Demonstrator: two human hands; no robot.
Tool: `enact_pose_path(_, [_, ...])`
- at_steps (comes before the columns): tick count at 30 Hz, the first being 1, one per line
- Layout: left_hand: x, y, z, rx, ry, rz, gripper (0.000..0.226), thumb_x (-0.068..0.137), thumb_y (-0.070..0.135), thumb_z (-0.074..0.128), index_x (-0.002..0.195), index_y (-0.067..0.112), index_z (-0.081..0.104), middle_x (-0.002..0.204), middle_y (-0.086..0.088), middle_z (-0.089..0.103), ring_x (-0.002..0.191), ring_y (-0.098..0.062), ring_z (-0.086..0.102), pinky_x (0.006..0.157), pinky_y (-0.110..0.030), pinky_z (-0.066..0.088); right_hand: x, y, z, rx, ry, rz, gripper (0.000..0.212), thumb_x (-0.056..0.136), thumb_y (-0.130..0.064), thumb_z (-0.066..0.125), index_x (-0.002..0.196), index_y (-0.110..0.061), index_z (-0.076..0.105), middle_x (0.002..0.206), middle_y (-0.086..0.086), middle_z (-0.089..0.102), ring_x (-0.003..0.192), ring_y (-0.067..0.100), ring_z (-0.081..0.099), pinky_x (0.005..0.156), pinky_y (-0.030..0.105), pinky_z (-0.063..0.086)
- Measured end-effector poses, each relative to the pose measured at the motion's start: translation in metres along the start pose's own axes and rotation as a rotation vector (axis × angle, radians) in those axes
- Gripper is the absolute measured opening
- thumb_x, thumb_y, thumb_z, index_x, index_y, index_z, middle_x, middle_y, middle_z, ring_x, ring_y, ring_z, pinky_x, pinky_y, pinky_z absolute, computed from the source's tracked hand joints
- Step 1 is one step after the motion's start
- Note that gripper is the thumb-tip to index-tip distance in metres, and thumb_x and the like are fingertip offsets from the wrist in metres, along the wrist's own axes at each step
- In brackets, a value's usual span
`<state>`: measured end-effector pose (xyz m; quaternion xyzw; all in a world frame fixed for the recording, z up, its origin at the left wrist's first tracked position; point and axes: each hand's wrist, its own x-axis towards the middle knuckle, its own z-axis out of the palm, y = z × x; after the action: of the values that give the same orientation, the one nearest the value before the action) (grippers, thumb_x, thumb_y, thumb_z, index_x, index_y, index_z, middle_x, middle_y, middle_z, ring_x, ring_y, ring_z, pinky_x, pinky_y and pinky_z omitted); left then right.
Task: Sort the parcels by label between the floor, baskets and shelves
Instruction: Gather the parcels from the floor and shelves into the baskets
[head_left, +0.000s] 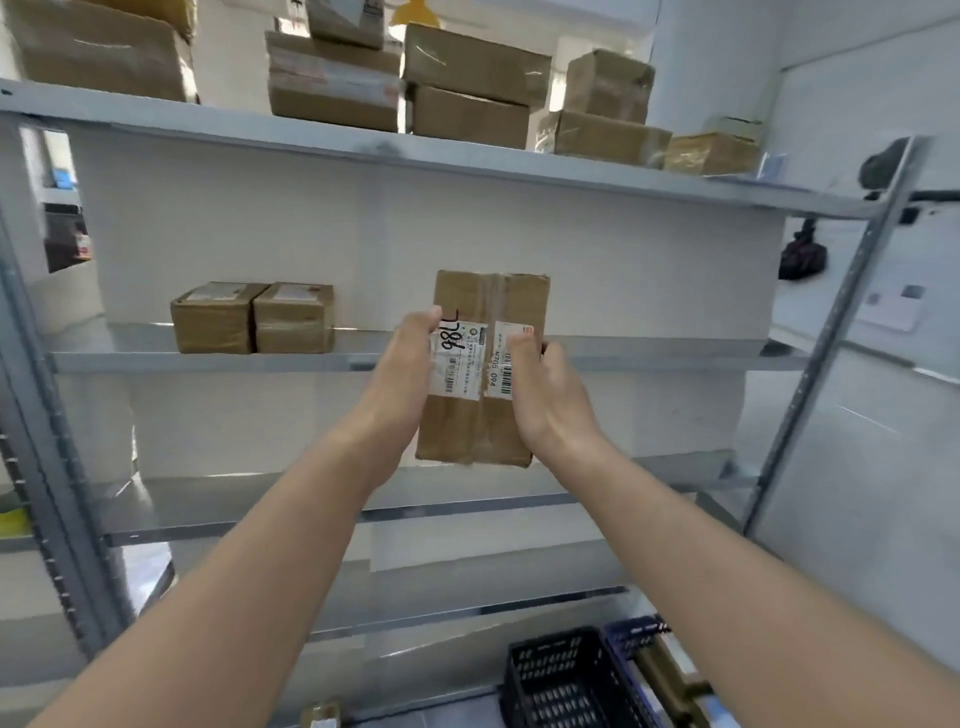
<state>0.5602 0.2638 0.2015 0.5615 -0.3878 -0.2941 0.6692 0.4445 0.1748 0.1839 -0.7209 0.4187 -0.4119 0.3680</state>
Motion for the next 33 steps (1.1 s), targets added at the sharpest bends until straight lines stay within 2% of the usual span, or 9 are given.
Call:
enact_pose_path(2, [0.009,-0.007,0.016,-0.014,-0.067,-0.013,0.046,0.107,0.047,0.029,0.095,0.025,0.067,0.065,0.014,0.073,0.055,0.002,0.067,0.051,-0.015,0.050,0.002,0.010,-0.012,-0.031,0.056,0.046,0.058,0.109,-0.065,0.033,0.130,-0.015,0.054,0.126,0.007,0.060,0.102,0.014,0.056,0.069,0.028,0.038])
enact_pose_path(3, [0.013,-0.011,0.024,-0.015,-0.101,-0.020,0.046,0.107,0.047,0.029,0.095,0.025,0.067,0.066,0.015,0.073,0.055,0.002,0.067,0.049,-0.015,0.050,0.002,0.014,-0.017,-0.039,0.086,0.073,0.059,0.109,-0.066,0.032,0.130,-0.015,0.053,0.127,0.008,0.059,0.103,0.017,0.056,0.071,0.033,0.039])
enact_pose_path(6, [0.027,-0.022,0.045,-0.010,-0.198,-0.037,0.046,0.106,0.049,0.029,0.096,0.028,0.069,0.071,0.017,0.075,0.059,0.003,0.068,0.066,-0.028,0.049,0.001,0.029,-0.033,-0.079,0.177,0.136,0.063,0.108,-0.068,0.030,0.135,-0.015,0.050,0.131,0.011,0.057,0.113,0.025,0.055,0.086,0.041,0.040])
enact_pose_path(10, [0.034,-0.039,0.078,-0.050,-0.315,-0.077,0.043,0.106,0.049,0.031,0.106,0.027,0.068,0.074,0.017,0.075,0.062,0.003,0.069,0.054,-0.016,0.051,-0.002,0.053,-0.055,-0.131,0.290,0.225,0.066,0.108,-0.068,0.030,0.146,-0.016,0.047,0.136,0.011,0.056,0.116,0.028,0.053,0.094,0.044,0.041])
enact_pose_path(14, [0.030,-0.052,0.116,-0.067,-0.416,-0.101,0.042,0.106,0.049,0.032,0.111,0.024,0.065,0.072,0.018,0.074,0.063,0.003,0.069,0.067,-0.028,0.049,-0.012,0.077,-0.082,-0.148,0.379,0.291,0.075,0.100,-0.076,0.028,0.148,-0.021,0.048,0.140,0.010,0.058,0.123,0.030,0.057,0.110,0.051,0.046])
enact_pose_path(19, [0.019,-0.066,0.169,-0.043,-0.543,-0.132,0.049,0.106,0.052,0.028,0.123,0.021,0.061,0.076,0.014,0.075,0.065,0.000,0.070,0.070,-0.031,0.048,-0.021,0.117,-0.129,-0.131,0.450,0.344,0.069,0.109,-0.068,0.030,0.156,-0.020,0.045,0.150,0.011,0.055,0.129,0.026,0.055,0.105,0.042,0.042])
enact_pose_path(21, [0.013,-0.073,0.193,-0.038,-0.568,-0.146,0.051,0.105,0.053,0.028,0.124,0.020,0.063,0.082,0.010,0.076,0.068,-0.003,0.071,0.071,-0.031,0.050,-0.026,0.133,-0.146,-0.115,0.466,0.364,0.069,0.108,-0.069,0.029,0.153,-0.020,0.046,0.150,0.010,0.056,0.132,0.027,0.055,0.111,0.046,0.045])
enact_pose_path(26, [-0.007,-0.095,0.266,-0.023,-0.562,-0.178,0.050,0.104,0.050,0.027,0.120,0.020,0.064,0.086,0.005,0.077,0.066,-0.002,0.070,0.075,-0.033,0.051,-0.032,0.176,-0.198,-0.066,0.492,0.417,0.086,0.082,-0.083,0.026,0.140,-0.026,0.053,0.137,0.008,0.063,0.125,0.026,0.061,0.112,0.054,0.050])
enact_pose_path(33, [-0.028,-0.117,0.385,-0.026,-0.538,-0.224,0.051,0.105,0.051,0.026,0.115,0.018,0.064,0.078,0.005,0.075,0.082,-0.015,0.070,0.083,-0.038,0.055,-0.025,0.257,-0.306,-0.095,0.454,0.424,0.057,0.105,-0.070,0.032,0.134,-0.027,0.053,0.135,0.006,0.061,0.122,0.024,0.060,0.106,0.046,0.049])
